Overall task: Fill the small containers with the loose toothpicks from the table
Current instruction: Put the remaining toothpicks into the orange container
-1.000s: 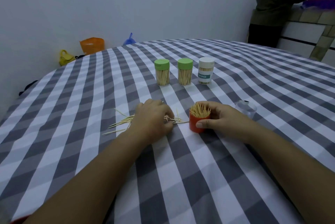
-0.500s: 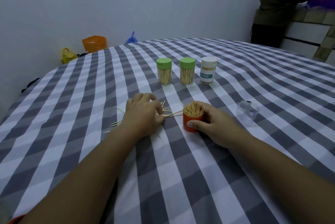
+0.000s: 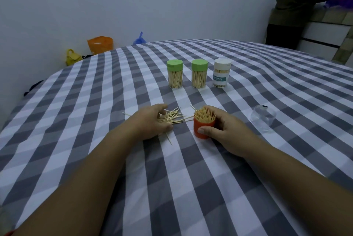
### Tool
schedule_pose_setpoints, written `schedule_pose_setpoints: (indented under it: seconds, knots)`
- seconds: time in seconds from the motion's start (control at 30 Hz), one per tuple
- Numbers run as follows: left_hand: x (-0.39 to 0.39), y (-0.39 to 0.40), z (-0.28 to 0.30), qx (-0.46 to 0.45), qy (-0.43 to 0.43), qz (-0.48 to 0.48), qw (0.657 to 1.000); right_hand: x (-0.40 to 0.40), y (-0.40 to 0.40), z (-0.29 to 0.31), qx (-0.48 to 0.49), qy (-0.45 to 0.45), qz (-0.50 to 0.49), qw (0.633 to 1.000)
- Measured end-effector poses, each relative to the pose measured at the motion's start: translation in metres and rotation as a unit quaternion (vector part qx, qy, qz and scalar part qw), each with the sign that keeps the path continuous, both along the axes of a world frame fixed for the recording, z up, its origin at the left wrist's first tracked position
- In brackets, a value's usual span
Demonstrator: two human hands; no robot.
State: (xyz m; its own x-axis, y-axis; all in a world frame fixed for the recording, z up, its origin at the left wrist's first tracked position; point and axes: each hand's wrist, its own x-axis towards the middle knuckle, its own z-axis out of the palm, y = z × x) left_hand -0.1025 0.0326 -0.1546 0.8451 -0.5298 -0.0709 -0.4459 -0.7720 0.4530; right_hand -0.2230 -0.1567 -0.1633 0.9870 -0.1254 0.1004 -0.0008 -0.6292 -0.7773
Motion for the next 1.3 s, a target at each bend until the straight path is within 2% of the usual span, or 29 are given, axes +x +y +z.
schedule_pose_setpoints:
  seconds: [0.27,0.4,0.63,0.77,0.93,1.03,1.3]
  knots:
    - [-0.012,-0.012,0.009,0.125,-0.112,-0.017,0.986,-0.001,0.002,0.002,-0.006,0.000,0.000,1.000]
    - [-0.014,-0.021,0.010,0.184,-0.116,-0.006,0.976,-0.001,0.002,0.001,-0.007,0.007,-0.001,1.000]
    - [-0.020,-0.022,0.014,0.169,-0.143,-0.005,0.975,-0.002,0.002,0.002,-0.007,0.003,0.000,1.000]
    - [-0.023,-0.027,0.016,0.106,-0.112,0.038,0.987,-0.002,0.002,0.002,-0.005,0.000,0.002,1.000]
    - [-0.024,-0.021,0.011,-0.099,-0.079,0.065,0.990,-0.003,0.002,0.002,-0.006,-0.004,0.008,1.000]
    - [-0.026,-0.018,0.009,-0.227,-0.039,0.065,0.971,-0.003,0.003,0.003,-0.009,-0.004,0.010,1.000]
    - [-0.034,-0.027,0.009,-0.445,0.048,0.056,0.893,-0.005,0.006,0.003,0.000,-0.008,0.026,1.000]
